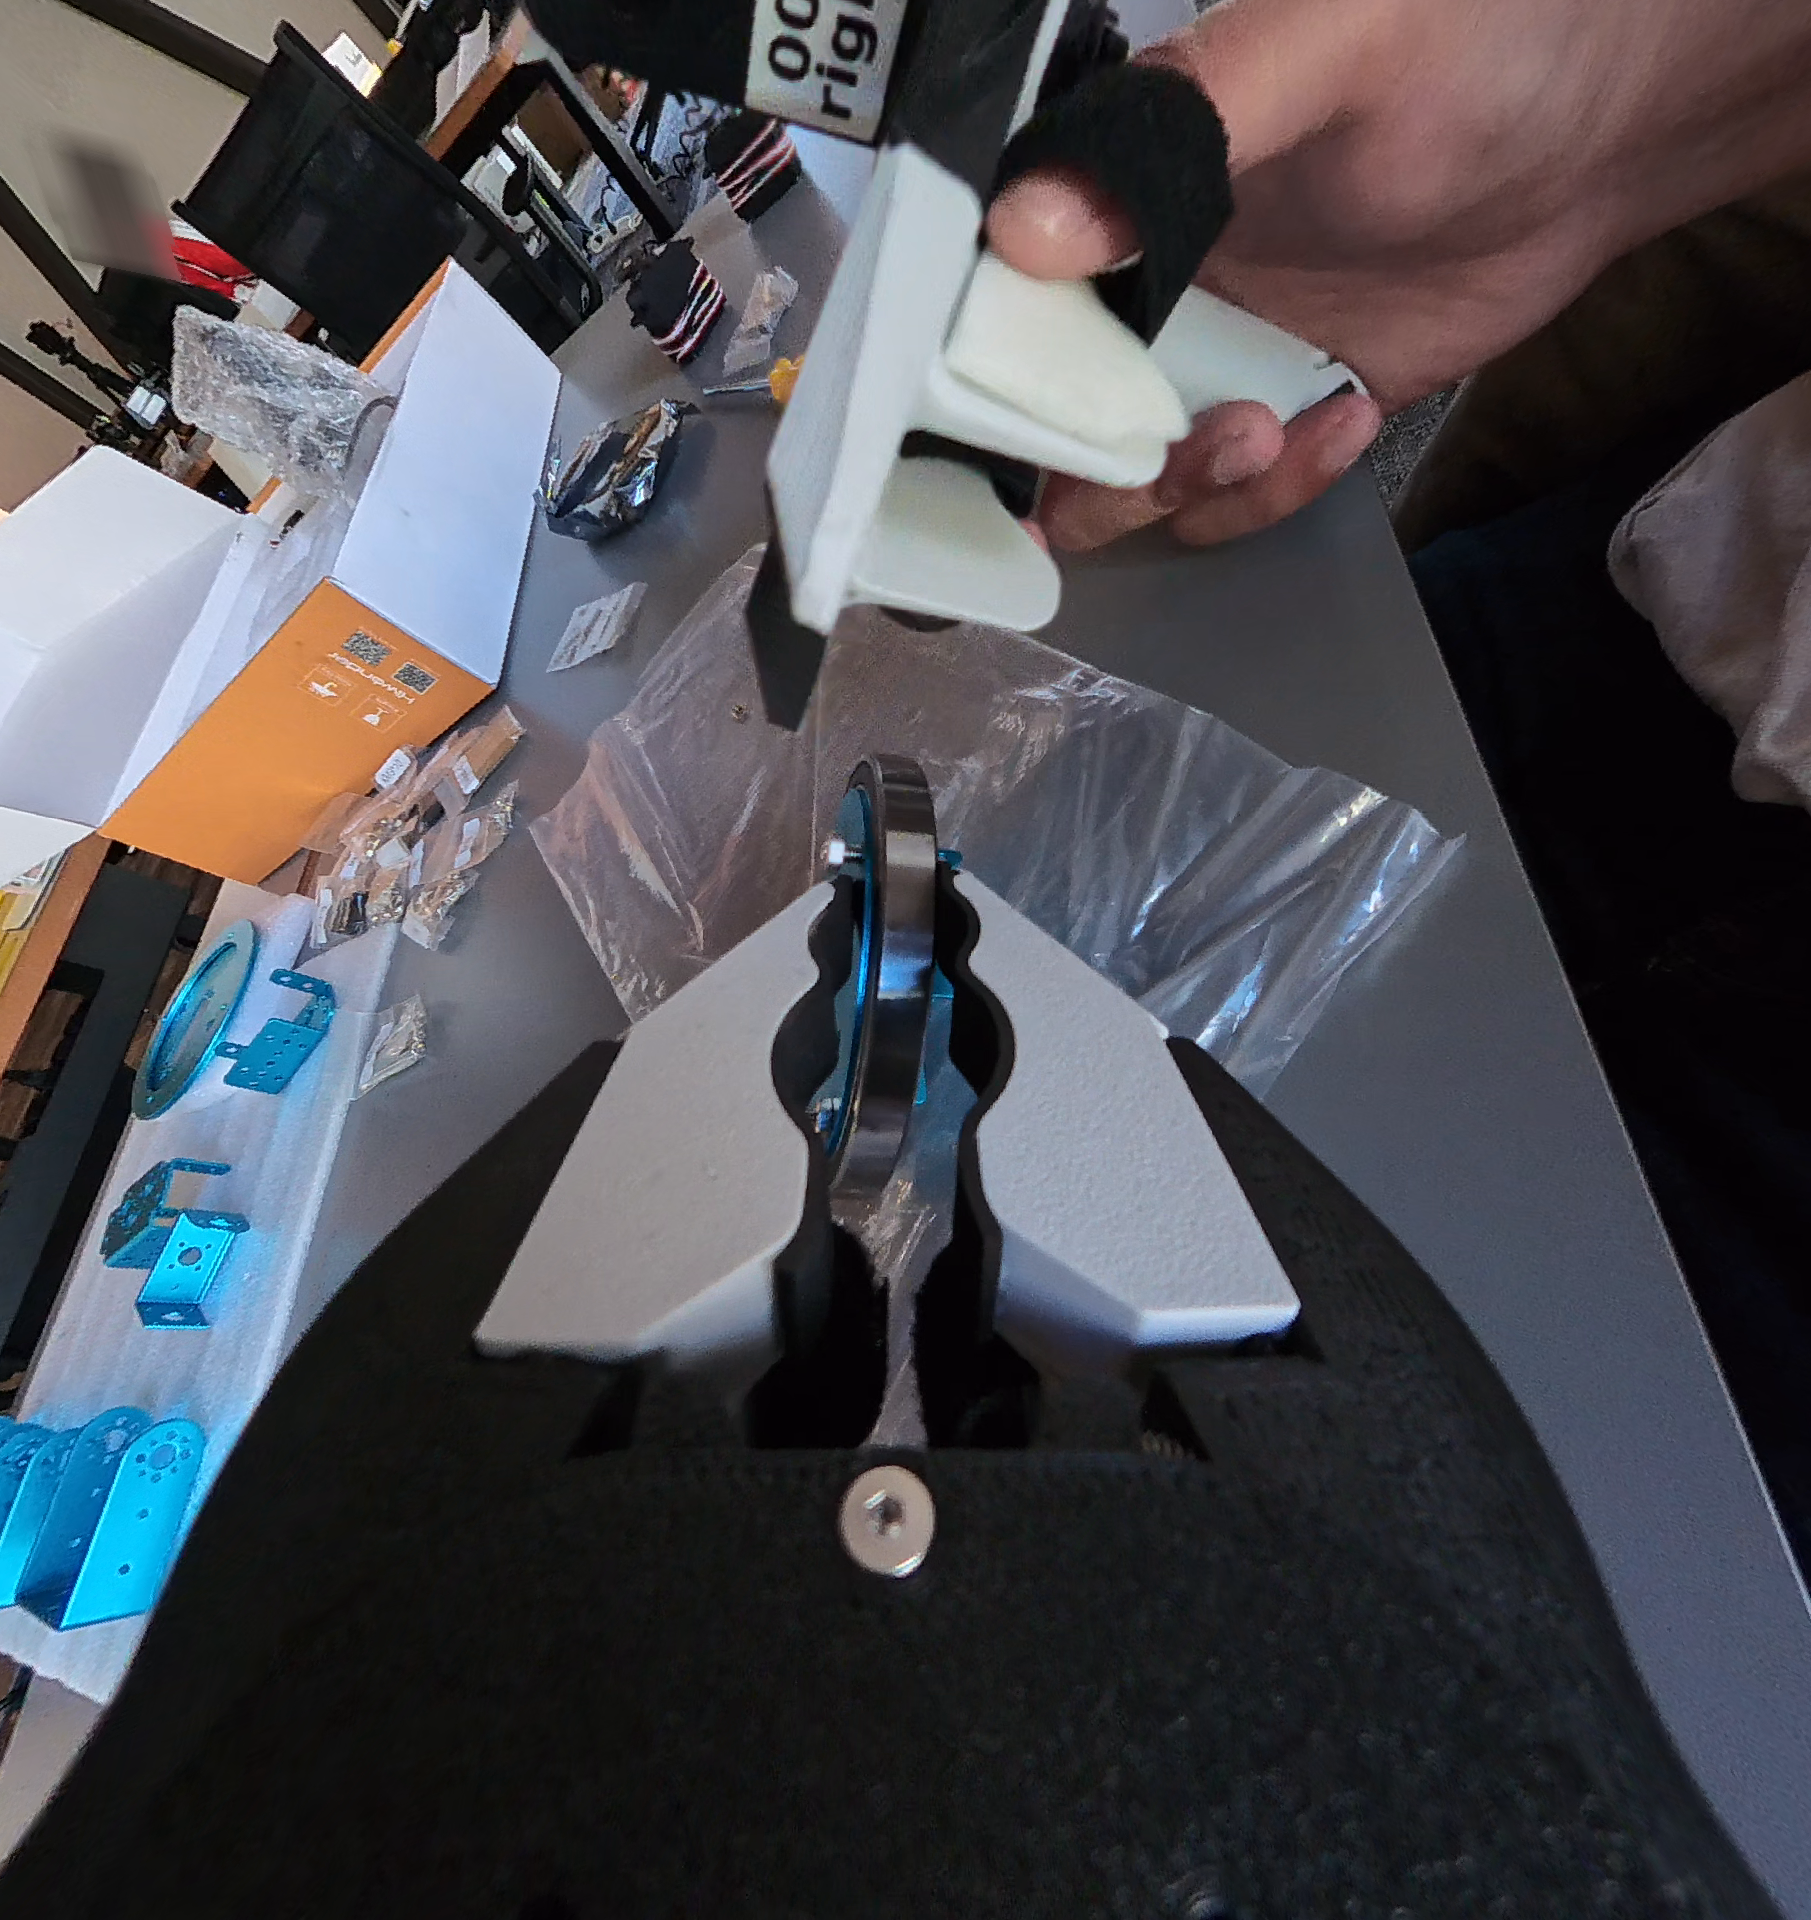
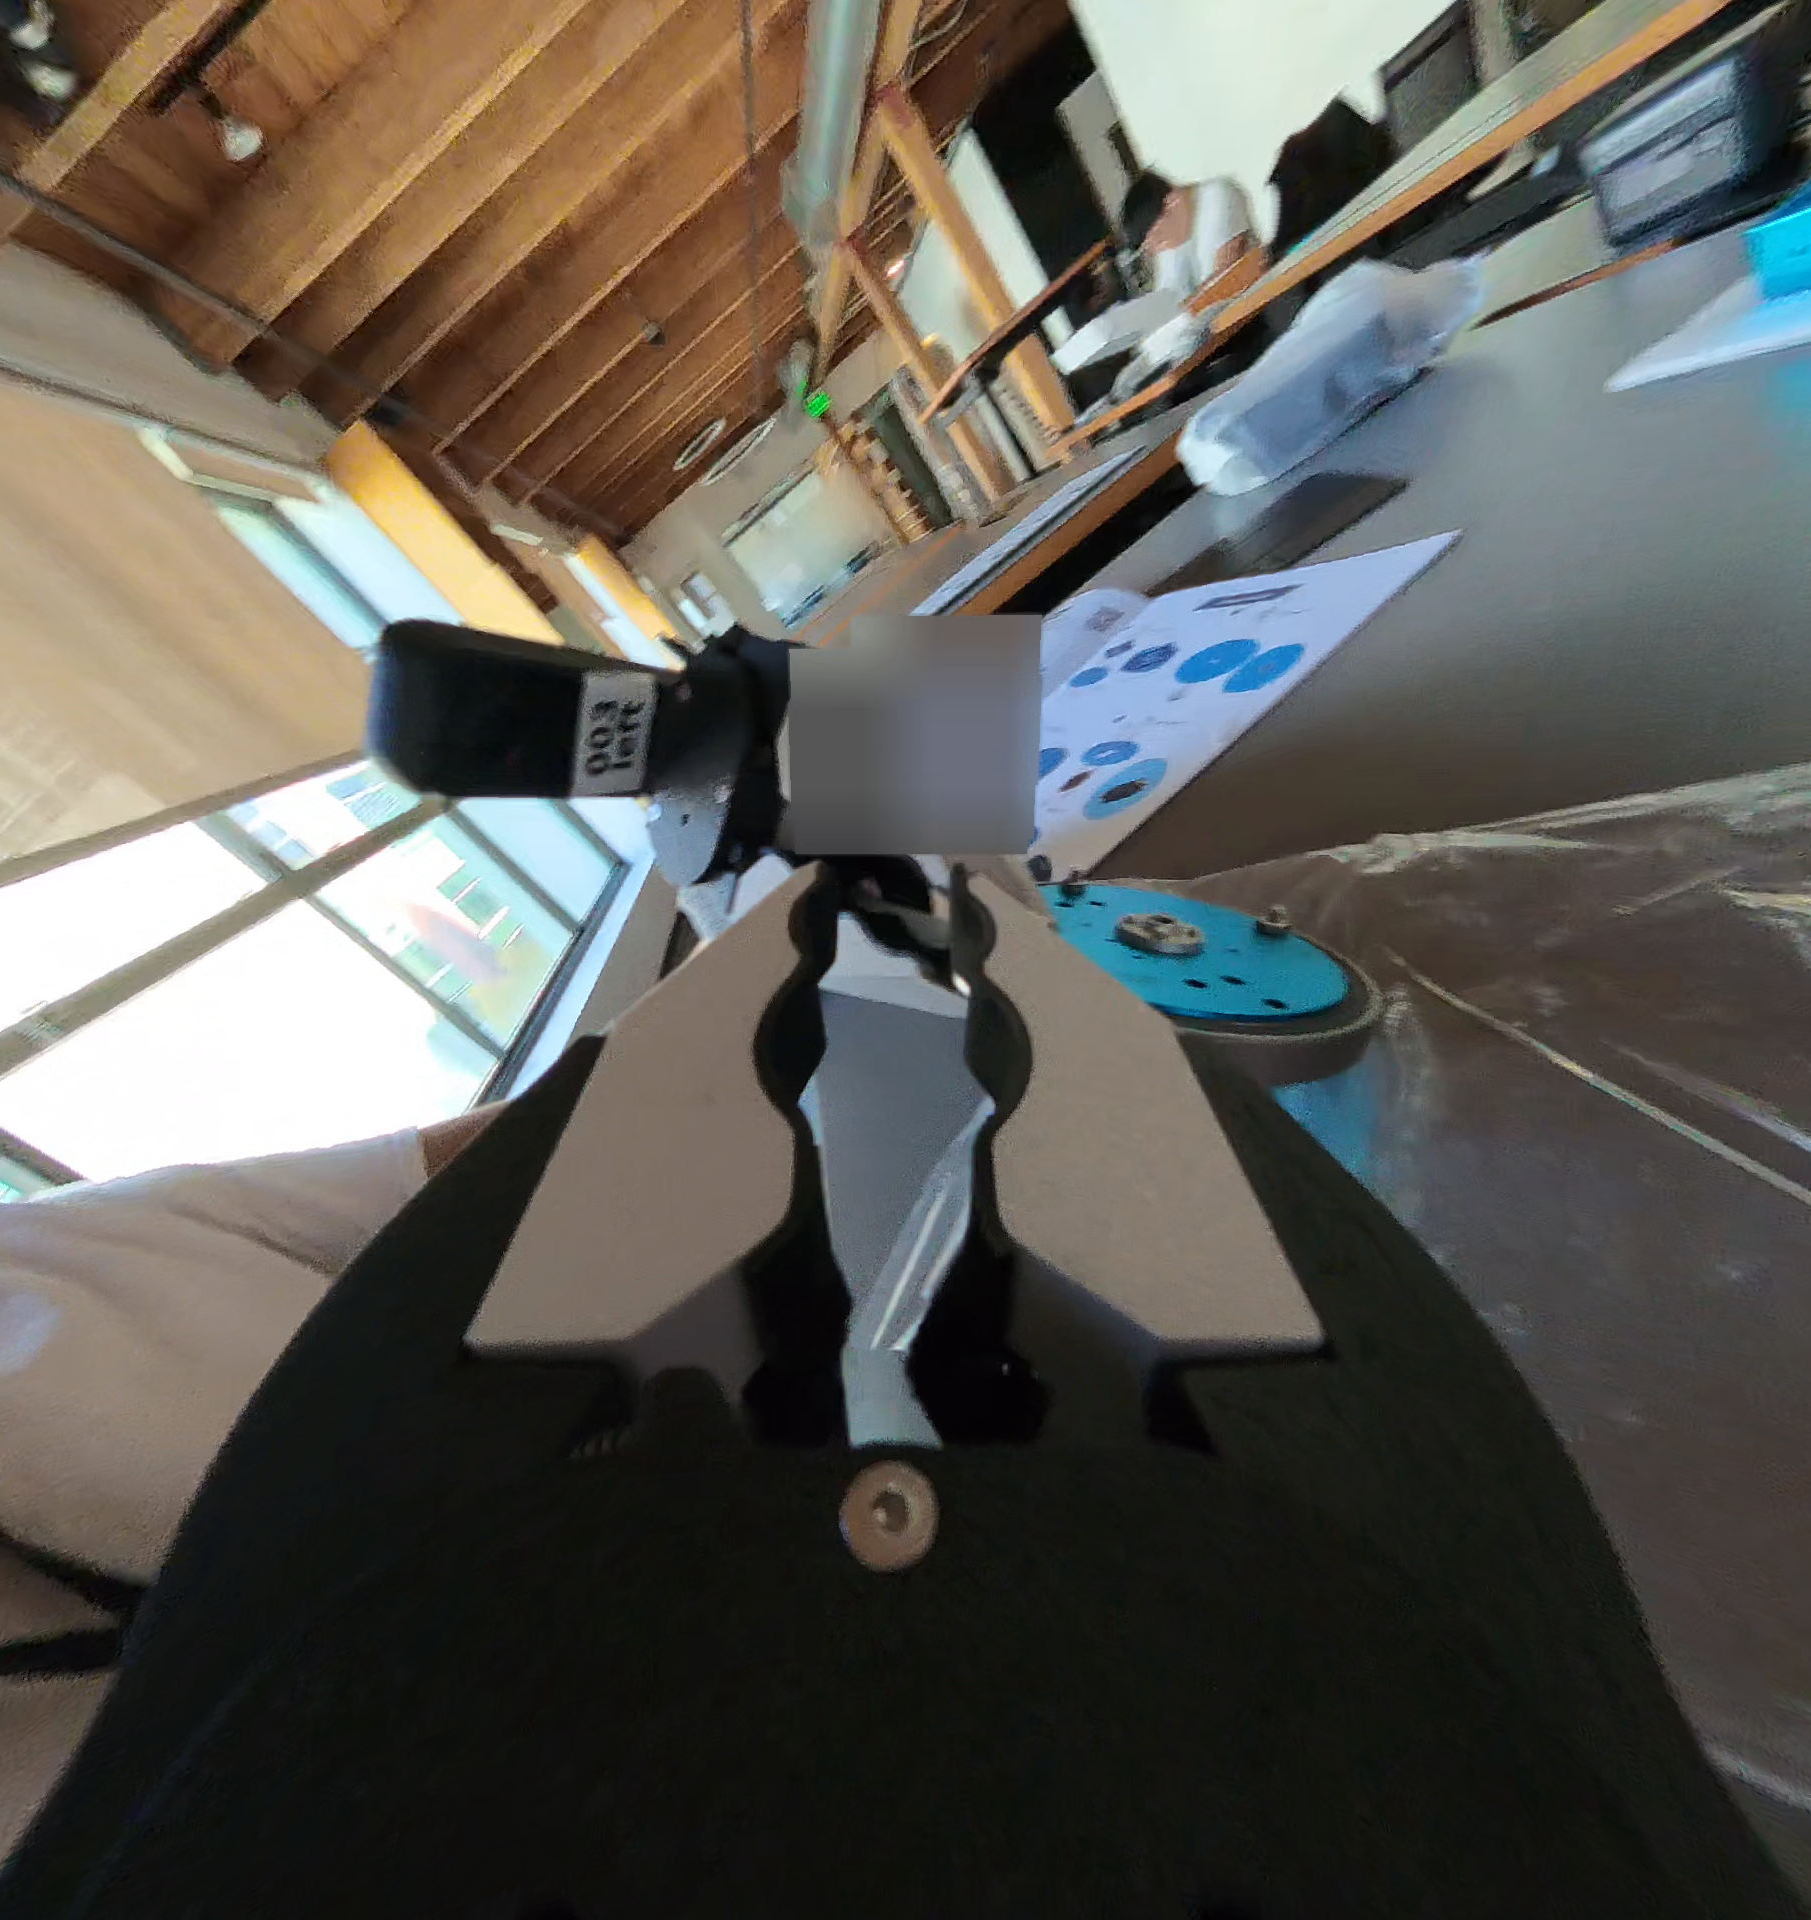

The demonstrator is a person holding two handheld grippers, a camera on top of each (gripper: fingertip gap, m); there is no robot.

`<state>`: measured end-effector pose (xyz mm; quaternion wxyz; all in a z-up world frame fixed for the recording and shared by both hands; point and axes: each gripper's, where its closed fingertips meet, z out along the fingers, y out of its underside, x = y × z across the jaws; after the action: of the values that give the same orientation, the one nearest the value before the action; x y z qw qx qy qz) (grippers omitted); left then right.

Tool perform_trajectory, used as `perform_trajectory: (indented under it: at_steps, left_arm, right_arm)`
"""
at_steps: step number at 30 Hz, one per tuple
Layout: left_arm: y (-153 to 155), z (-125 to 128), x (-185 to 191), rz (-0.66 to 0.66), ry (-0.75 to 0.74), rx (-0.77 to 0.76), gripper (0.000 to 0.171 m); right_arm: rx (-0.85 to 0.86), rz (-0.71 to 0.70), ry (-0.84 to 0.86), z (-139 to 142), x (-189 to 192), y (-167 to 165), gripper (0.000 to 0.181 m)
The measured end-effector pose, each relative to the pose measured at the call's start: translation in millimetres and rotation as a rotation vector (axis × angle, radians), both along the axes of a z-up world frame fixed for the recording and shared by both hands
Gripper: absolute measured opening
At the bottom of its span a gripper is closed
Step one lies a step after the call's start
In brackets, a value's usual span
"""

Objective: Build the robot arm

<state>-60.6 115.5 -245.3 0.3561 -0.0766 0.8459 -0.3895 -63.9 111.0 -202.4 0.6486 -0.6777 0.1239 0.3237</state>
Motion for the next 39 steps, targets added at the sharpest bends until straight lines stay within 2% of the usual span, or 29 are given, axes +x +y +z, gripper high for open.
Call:
perform_trajectory:
  at_steps: [3, 5, 8, 10, 11, 12, 15, 18, 21, 22, 25, 26, 28, 30, 33, 36, 37, 38, 39]
  left_arm:
    - [-0.7, -0.8, -0.5, -0.003, 0.000, 0.004, 0.014]
    - [-0.5, -0.8, -0.7, -0.004, 0.001, 0.003, 0.015]
    - [-1.1, -1.4, -1.1, -0.008, 0.003, 0.005, 0.015]
    - [0.1, 0.4, -0.7, -0.003, -0.002, -0.003, 0.014]
    - [1.3, 0.8, -0.2, 0.002, 0.000, -0.004, 0.014]
    - [1.5, 0.5, 0.0, 0.003, 0.002, -0.002, 0.015]
    - [-0.9, -1.4, -0.7, -0.005, 0.001, 0.008, 0.015]
    - [-0.2, -1.1, -0.7, -0.004, 0.002, 0.005, 0.015]
    - [-0.4, -1.1, -0.9, -0.004, 0.001, 0.007, 0.015]
    - [-0.4, -1.0, -0.8, -0.004, 0.000, 0.007, 0.015]
    - [1.6, 1.0, -0.4, 0.003, -0.002, -0.001, 0.014]
    - [2.2, 1.0, -0.2, 0.004, 0.001, -0.001, 0.015]
    - [0.7, -0.2, -0.5, 0.001, 0.000, 0.007, 0.015]
    - [-0.5, -1.5, -1.1, -0.004, 0.001, 0.011, 0.015]
    - [0.0, -1.1, -1.0, -0.003, 0.003, 0.008, 0.015]
    - [0.5, 0.1, -0.9, -0.001, -0.001, 0.002, 0.015]
    - [1.9, 1.3, -0.5, 0.004, -0.001, -0.003, 0.014]
    - [2.5, 0.9, -0.5, 0.004, 0.007, -0.004, 0.015]
    - [2.0, 0.4, -0.5, 0.004, 0.004, 0.000, 0.015]
  right_arm:
    - [-0.048, 0.001, 0.031, -7.9, 3.0, 4.8, 0.037]
    - [-0.087, -0.021, -0.007, -14.1, 3.4, 9.6, 0.038]
    - [-0.136, 0.034, -0.027, -21.5, -6.6, 13.5, 0.041]
    - [-0.105, 0.034, -0.036, -15.9, -7.1, 8.5, 0.043]
    - [-0.012, 0.083, -0.040, -1.8, -14.0, 1.4, 0.011]
    - [0.078, 0.103, -0.011, 13.0, -15.5, -5.1, 0.006]
    - [-0.030, 0.059, -0.001, -5.3, -5.4, 1.2, 0.040]
    - [-0.104, -0.005, -0.053, -16.2, 0.0, 9.4, 0.045]
    - [-0.168, 0.026, -0.061, -25.6, -5.4, 14.3, 0.050]
    - [-0.144, 0.053, -0.064, -22.0, -9.8, 12.7, 0.046]
    - [-0.101, 0.060, -0.075, -14.7, -11.5, 6.4, 0.048]
    - [-0.016, 0.106, -0.058, -1.8, -16.9, 0.3, 0.021]
    - [-0.020, 0.054, -0.028, -2.9, -5.5, -0.9, 0.027]
    - [-0.052, 0.043, -0.027, -7.5, -3.7, 2.8, 0.043]
    - [-0.139, 0.030, -0.068, -20.9, -5.6, 10.5, 0.048]
    - [-0.139, 0.047, -0.086, -20.5, -10.0, 8.8, 0.045]
    - [-0.094, 0.057, -0.098, -13.4, -11.9, 5.2, 0.034]
    - [0.028, 0.119, -0.090, 5.0, -21.1, -3.1, 0.023]
    - [0.043, 0.092, -0.071, 8.0, -16.3, -4.6, 0.011]
